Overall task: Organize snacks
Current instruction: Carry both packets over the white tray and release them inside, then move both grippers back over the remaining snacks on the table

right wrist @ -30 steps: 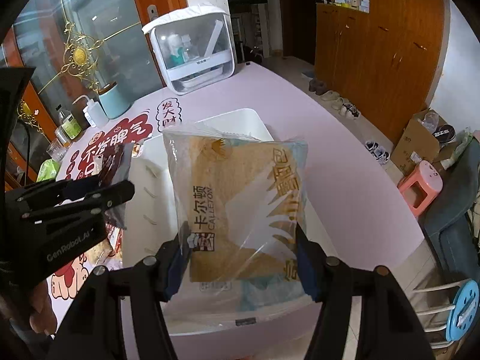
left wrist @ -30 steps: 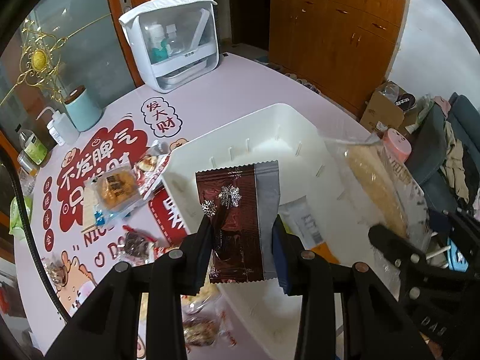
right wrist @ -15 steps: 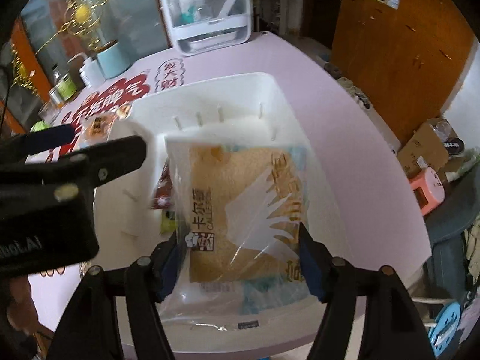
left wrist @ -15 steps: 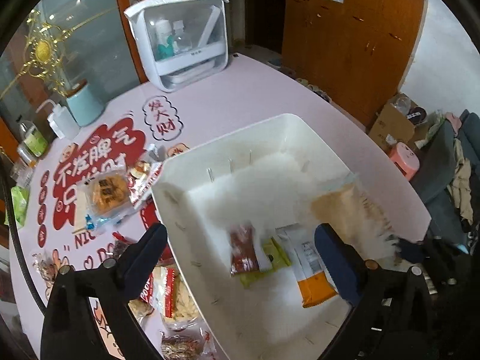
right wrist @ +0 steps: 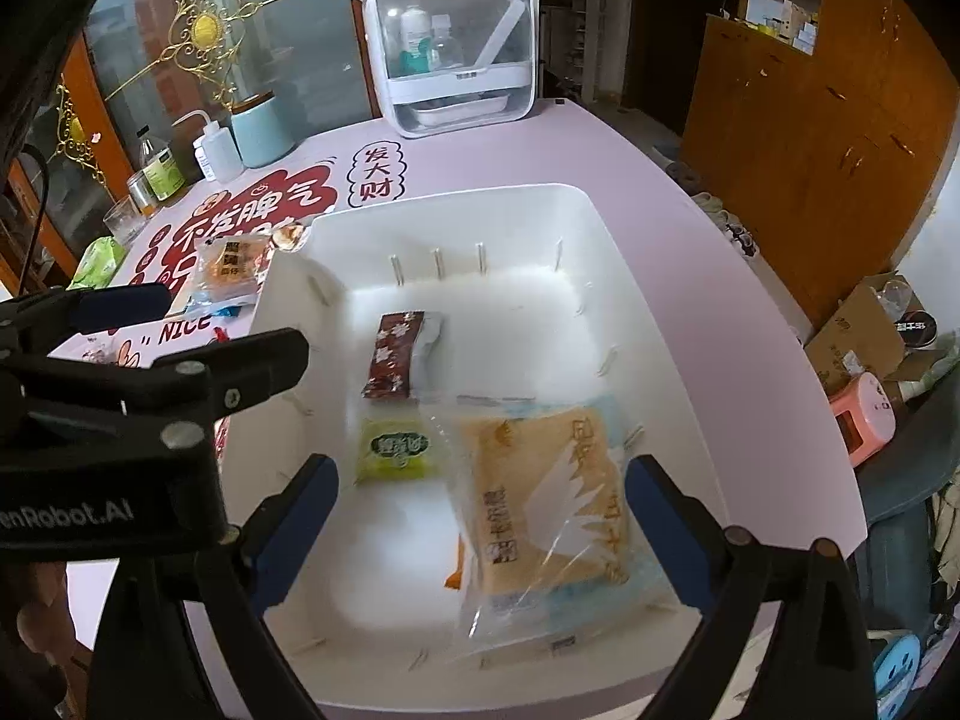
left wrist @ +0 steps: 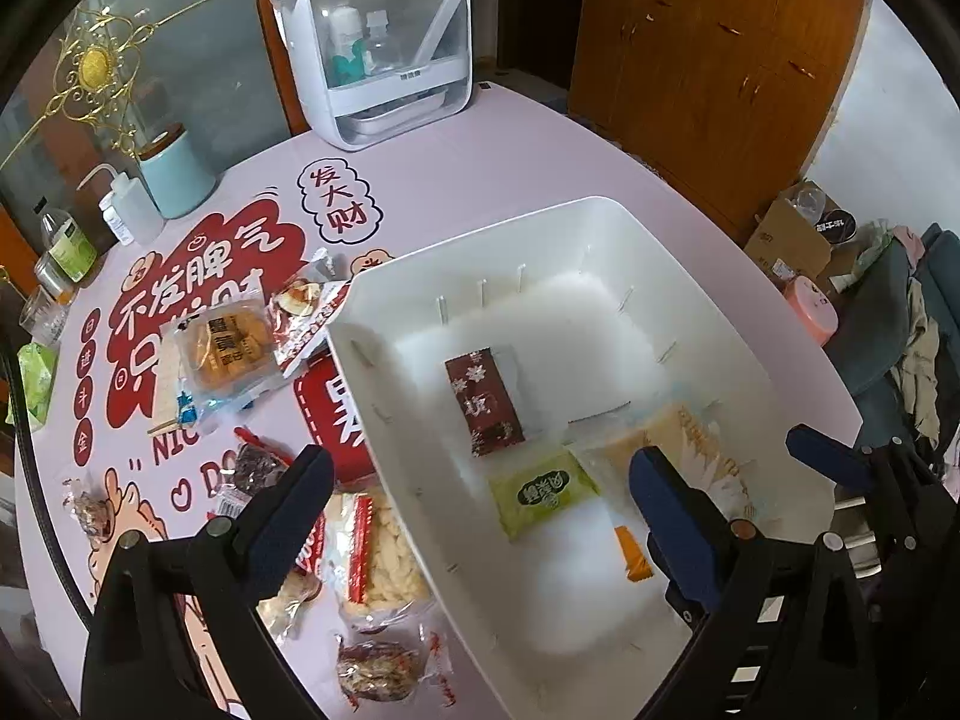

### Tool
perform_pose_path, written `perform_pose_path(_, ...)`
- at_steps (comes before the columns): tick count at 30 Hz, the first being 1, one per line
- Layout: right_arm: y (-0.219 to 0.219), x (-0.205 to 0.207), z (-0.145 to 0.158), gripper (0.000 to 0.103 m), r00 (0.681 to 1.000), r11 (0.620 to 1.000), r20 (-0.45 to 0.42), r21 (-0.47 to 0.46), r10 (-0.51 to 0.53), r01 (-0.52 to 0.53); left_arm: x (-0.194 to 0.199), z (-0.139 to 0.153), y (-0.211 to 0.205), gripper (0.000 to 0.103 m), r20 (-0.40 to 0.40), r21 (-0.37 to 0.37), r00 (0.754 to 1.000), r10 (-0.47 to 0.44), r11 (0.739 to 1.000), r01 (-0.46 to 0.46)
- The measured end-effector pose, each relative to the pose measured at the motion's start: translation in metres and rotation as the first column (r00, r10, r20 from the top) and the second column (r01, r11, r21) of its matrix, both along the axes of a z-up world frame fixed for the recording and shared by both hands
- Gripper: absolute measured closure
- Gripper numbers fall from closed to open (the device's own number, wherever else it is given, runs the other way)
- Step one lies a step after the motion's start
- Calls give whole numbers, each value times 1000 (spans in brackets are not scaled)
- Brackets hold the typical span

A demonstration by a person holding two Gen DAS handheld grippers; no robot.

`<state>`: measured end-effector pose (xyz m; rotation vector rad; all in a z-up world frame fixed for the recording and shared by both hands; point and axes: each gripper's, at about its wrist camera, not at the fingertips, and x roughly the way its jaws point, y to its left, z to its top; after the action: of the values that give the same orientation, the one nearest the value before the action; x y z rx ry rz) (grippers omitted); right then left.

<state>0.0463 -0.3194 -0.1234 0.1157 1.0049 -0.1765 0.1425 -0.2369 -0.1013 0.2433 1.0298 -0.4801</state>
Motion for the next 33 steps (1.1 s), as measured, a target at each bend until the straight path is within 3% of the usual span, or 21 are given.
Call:
perform_pose_path(19,28,-28,28,6,991,991,53,66,-122,119,-38,37,57,5,63,18,996,-57,998,56)
perform_pose_path(33,85,-20,47,6,984,989,109,66,-138,132,-45,63,139,5,130,43,991,-43,998,37)
